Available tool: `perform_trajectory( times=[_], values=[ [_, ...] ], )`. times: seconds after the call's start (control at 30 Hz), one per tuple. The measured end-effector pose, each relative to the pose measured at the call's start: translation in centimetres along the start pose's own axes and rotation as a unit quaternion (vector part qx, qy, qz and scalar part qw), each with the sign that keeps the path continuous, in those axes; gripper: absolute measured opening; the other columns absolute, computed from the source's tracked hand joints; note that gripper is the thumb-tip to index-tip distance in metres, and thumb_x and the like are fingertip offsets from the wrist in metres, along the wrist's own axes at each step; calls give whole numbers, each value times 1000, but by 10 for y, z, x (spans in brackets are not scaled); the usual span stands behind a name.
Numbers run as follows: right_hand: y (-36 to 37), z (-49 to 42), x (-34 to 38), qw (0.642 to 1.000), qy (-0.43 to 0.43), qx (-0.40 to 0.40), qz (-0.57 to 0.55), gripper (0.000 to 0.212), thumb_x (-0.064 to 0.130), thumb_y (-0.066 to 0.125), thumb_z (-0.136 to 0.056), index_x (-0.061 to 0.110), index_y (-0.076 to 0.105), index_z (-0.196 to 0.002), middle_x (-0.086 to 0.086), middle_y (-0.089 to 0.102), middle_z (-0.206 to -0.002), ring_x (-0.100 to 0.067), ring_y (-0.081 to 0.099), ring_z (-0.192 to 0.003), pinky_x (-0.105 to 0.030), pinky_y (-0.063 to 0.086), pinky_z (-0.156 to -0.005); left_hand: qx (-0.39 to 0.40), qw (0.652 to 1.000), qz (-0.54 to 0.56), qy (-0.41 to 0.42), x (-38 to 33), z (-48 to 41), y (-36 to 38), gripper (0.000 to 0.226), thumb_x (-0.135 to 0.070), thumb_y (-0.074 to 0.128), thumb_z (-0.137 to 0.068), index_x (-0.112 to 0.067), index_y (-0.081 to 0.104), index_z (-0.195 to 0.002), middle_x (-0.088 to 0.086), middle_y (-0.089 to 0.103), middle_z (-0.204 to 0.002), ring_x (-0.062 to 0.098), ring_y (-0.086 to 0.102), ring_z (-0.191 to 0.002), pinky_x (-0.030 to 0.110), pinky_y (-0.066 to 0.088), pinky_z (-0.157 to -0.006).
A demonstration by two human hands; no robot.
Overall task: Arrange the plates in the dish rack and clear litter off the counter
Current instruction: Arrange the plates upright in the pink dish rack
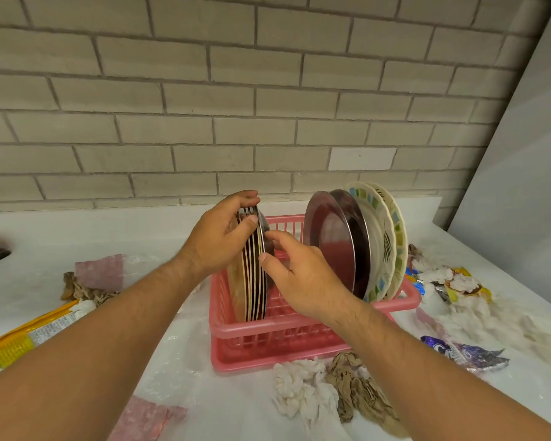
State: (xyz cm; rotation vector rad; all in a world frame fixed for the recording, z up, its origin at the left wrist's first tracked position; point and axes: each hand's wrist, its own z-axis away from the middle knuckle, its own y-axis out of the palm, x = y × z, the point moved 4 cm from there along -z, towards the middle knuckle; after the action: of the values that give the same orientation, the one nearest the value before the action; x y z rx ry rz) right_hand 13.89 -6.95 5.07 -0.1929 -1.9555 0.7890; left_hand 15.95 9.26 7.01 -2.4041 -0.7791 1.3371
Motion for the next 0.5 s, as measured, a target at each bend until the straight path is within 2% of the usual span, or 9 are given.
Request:
perform_trajectory(
  times=[0.13,0.23,0.3,0.37,0.43,0.5],
  values=[
    [1,3,1,1000,-1,-12,9,40,43,46,-93,36,46,-132,19,61,-112,-4,62,-95,-35,53,-88,15,999,15,-26,-2,-3,0,30,-25,56,-91,-36,56,-119,-32,48,-123,-13,44,-116,13,35,-95],
    [0,3,4,999,0,-9,31,38,40,46,-94,35,46,-132,12,64,-112,-3,63,-87,-32,55,-80,21,998,24,-48,-6,-8,-3,35,-21,59,-86,-36,53,-117,-24,53,-117,-15,52,-101,4,42,-80],
    [1,4,6,999,2,0,45,36,39,45,-94,34,46,-130,10,65,-102,-2,62,-71,-26,54,-64,21,995,37,-85,-6,-9,-4,42,-23,60,-82,-34,50,-121,-15,56,-114,-1,61,-92,15,51,-76],
    [2,5,9,998,9,7,59,35,38,44,-94,32,46,-128,9,65,-87,-5,59,-62,-24,48,-55,27,992,30,-119,-8,-11,-5,51,-30,59,-76,-33,48,-126,-11,56,-117,9,63,-94,29,54,-80],
    [3,5,13,996,21,4,83,33,35,42,-94,28,48,-125,5,63,-76,-10,59,-62,-29,49,-53,31,991,13,-133,-11,-13,-5,55,-36,57,-71,-33,49,-125,-11,56,-116,11,61,-95,29,52,-80],
    [3,4,20,990,18,-5,143,29,31,38,-95,21,49,-121,2,60,-73,-16,59,-64,-35,51,-56,25,991,-9,-129,-13,-16,-3,50,-33,57,-76,-33,49,-125,-12,56,-116,7,59,-94,23,48,-75]
  ],
)
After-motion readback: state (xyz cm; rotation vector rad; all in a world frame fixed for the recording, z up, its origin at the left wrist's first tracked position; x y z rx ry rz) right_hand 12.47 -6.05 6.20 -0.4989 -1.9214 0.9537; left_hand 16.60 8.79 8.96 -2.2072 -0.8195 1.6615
